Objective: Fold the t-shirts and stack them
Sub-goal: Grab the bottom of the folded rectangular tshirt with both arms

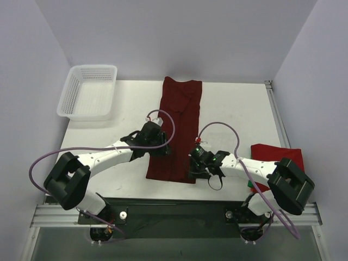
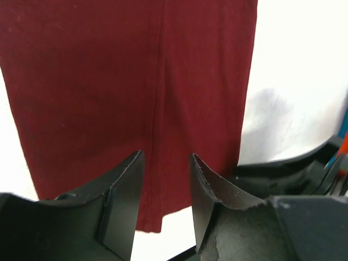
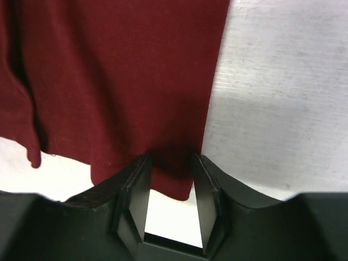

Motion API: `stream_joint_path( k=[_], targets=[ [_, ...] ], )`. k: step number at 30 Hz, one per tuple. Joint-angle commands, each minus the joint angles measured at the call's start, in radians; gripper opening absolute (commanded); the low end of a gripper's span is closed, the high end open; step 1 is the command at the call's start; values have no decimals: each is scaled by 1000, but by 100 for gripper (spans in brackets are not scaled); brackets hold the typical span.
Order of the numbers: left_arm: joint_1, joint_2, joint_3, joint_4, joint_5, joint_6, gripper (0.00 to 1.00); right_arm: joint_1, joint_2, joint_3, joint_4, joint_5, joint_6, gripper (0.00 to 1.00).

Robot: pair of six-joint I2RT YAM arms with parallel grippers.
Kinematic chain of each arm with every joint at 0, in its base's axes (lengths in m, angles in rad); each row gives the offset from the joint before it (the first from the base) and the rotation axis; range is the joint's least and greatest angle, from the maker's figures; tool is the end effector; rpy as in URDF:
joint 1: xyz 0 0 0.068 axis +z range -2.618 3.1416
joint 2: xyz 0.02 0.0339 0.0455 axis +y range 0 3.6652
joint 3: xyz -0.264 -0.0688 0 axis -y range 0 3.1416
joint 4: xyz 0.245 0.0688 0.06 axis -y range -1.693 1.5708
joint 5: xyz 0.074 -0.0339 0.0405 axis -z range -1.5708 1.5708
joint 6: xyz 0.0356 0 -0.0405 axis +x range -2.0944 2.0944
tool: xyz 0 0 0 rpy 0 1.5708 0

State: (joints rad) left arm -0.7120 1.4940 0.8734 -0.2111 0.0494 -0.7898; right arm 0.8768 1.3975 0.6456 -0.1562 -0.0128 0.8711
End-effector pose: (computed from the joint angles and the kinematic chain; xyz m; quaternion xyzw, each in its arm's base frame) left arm 0.2318 -0.2024 0.2021 -0.0273 0.9318 -0.2632 0.2483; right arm 0.1671 0.2016 0.1636 -0.0048 0.9456 0.2534 0.2041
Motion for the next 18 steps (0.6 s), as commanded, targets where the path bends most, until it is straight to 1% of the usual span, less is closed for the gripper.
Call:
stream_joint_path(
  k=[1,2,3,5,6,9,11,12,18],
  targets=[
    [-38,-60,12,-57,-42,72,48,5,-5,-26,-6,54,31,35],
    [-46,-60,9,-71,-42,80,48,5,-6,-30,-6,59,31,33],
    [-55,-58,9,-82,-42,87,48,5,-11,-41,-6,62,31,25],
    [-78,-54,3,-94,-40,109,48,4,-15,-50,-11,63,31,19],
    [-84,-51,-1,-97,-40,121,48,1,-25,-58,-13,68,32,10],
    [-121,-29,4,-125,-39,141,48,-2,-40,-69,-20,74,37,2],
    [-150,-23,19,-148,-42,150,47,-10,-61,-77,-32,83,43,0],
    [-159,-18,22,-152,-65,158,47,-13,-68,-81,-34,85,46,0],
    [-225,52,70,-200,-94,179,45,-19,-97,-87,-49,93,54,1]
  ],
)
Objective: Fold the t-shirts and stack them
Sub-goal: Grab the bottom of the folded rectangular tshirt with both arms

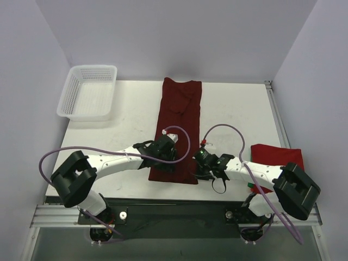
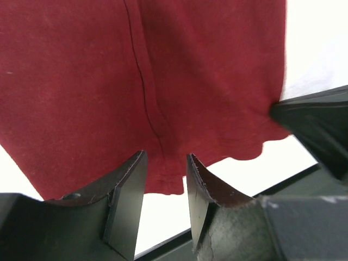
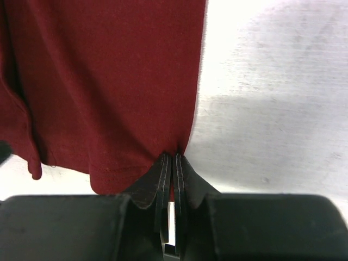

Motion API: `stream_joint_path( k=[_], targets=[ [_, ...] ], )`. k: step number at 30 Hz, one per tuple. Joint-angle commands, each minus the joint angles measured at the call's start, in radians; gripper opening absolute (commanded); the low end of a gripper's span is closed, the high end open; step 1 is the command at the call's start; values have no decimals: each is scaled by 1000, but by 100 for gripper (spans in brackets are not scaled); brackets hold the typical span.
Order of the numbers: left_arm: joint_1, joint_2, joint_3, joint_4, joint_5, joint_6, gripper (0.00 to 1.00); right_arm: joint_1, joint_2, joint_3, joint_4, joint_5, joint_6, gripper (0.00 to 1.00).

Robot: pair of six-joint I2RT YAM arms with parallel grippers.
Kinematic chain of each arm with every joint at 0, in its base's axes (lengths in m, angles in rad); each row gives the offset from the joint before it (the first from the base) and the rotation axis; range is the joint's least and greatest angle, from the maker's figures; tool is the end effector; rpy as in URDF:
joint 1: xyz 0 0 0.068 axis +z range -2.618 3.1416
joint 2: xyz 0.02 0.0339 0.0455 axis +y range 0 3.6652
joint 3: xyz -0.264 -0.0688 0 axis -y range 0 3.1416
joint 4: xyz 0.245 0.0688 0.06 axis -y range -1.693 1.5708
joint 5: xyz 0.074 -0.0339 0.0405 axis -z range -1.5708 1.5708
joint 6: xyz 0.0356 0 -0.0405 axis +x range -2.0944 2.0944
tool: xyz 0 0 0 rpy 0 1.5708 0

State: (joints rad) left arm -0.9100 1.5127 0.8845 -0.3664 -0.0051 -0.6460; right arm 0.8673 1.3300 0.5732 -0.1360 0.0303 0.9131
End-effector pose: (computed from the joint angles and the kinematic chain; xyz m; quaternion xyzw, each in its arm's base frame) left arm 0.1830 -0.2351 0.1897 0.1255 0.9505 -0.1977 0.2041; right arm 0.1594 0.1862 0.1599 0.0266 0.9426 0.2494 0.2203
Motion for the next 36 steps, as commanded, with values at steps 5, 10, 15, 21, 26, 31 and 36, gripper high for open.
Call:
stream_joint_path(
  k=[5,10,15,21,26,31,36],
  targets=[
    [-59,84,77,-54,-52,42,45,-14,-49,-26,-71,46,20,6],
    [-73,109,88,-46,-53,39,35,-14,-89,-33,-77,46,24,13],
    [-73,81,100,-66,-67,32,11,-13,-138,-42,-82,45,24,28],
    [-72,11,102,-108,-76,25,0,-8,-181,-39,-94,48,18,28],
    [-52,-52,74,-98,-56,2,0,39,-184,3,-96,89,0,29],
    [-10,-103,48,-78,-12,-29,0,93,-154,48,-30,105,-20,28],
    [101,-196,-34,-48,43,-72,0,174,-22,155,22,149,-40,27]
  ],
)
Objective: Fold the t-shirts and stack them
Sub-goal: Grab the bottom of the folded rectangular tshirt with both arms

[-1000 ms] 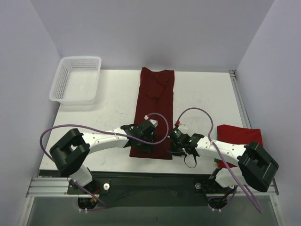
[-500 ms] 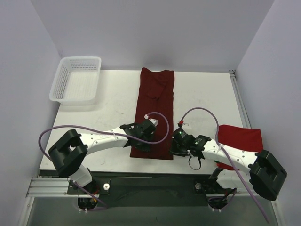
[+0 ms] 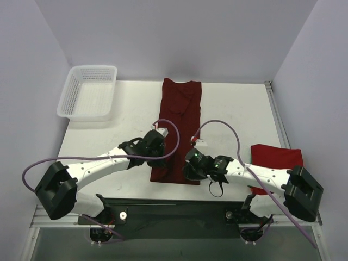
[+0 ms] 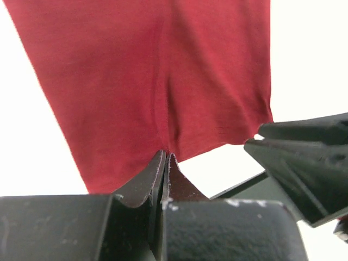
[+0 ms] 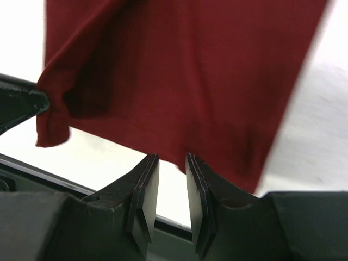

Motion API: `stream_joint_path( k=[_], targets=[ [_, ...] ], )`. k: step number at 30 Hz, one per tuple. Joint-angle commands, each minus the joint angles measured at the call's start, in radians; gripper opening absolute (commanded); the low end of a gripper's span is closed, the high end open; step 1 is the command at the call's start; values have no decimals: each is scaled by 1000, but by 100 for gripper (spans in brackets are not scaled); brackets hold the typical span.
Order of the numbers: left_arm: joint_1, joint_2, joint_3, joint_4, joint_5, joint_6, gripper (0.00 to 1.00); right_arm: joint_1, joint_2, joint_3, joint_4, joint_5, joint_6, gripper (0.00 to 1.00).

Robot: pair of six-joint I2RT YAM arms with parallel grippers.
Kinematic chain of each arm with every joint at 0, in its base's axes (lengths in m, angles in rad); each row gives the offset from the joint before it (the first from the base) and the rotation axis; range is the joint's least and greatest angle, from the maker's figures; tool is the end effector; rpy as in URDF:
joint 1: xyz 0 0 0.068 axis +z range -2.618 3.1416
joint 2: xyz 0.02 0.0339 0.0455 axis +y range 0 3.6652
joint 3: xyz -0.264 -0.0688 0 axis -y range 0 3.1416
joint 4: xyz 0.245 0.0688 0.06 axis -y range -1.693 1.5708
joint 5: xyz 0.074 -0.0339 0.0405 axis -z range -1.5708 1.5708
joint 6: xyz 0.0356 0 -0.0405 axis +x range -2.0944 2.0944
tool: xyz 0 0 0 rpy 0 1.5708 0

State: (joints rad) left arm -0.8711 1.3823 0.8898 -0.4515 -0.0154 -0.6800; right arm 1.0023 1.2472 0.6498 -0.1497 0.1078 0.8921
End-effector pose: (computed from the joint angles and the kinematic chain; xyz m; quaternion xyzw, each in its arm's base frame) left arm 0.1801 -0.2131 0.2211 0.0884 0.9472 -0.2106 0.2253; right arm 0.1392 0.2108 0.2013 -0.0289 0.9149 0.2957 0.2735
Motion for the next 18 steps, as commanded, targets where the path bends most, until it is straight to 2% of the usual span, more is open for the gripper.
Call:
stream_joint_path(
  k=[1,10,18],
  targets=[
    [81,-80,-54,46,66,-39,0,51,108,95,41,76,-21,27],
    [211,-123,-155,119,183,-75,0,156,365,304,-52,168,-9,25],
    [241,-126,-173,142,213,-70,0,200,420,389,-189,265,33,26]
  ],
)
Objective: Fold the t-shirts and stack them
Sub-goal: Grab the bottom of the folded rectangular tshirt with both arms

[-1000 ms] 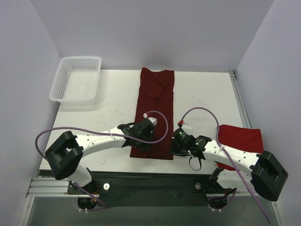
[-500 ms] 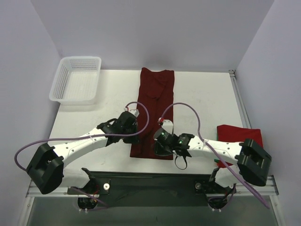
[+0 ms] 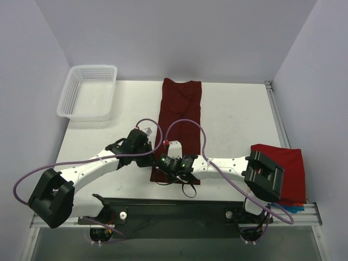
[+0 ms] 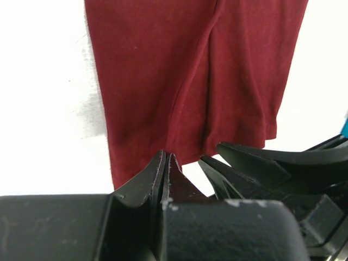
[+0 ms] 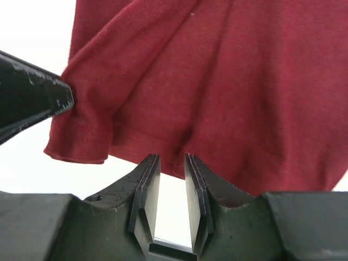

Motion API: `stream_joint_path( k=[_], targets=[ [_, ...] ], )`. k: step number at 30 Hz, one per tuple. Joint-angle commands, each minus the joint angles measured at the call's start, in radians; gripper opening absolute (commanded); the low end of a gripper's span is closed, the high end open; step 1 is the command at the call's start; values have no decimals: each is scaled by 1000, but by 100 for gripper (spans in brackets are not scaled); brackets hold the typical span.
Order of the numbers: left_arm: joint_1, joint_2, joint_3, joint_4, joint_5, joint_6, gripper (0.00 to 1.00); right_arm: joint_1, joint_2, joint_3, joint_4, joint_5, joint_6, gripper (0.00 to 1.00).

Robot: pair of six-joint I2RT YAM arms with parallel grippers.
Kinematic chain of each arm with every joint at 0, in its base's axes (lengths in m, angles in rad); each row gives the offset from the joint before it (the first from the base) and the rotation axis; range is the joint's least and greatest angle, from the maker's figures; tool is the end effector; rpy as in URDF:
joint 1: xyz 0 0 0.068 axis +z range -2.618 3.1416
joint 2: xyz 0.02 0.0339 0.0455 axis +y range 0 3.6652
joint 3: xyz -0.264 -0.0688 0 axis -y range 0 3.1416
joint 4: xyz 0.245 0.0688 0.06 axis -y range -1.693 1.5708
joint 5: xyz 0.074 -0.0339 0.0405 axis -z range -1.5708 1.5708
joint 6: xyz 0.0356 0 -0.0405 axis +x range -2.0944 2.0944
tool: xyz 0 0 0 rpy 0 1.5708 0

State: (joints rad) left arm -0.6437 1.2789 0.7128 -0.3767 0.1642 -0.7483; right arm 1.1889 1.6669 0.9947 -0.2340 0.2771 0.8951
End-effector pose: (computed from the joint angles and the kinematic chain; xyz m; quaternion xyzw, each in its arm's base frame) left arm 0.1942 -0.1530 0.1973 -0.0243 0.9479 -0.2572 0.1862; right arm 0.1362 0.3129 0.1855 -0.0925 0.9327 0.2131 0.2757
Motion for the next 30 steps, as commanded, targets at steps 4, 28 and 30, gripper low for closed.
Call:
stream_joint_path(
  k=[4,28,30],
  targets=[
    [21,-20,2,68,38,1,0,21,30,67,-152,119,48,26],
    [32,-7,-18,87,54,6,0,31,45,107,-159,97,35,0],
    [33,-7,-22,88,54,6,0,29,36,110,-157,86,31,0]
  ],
)
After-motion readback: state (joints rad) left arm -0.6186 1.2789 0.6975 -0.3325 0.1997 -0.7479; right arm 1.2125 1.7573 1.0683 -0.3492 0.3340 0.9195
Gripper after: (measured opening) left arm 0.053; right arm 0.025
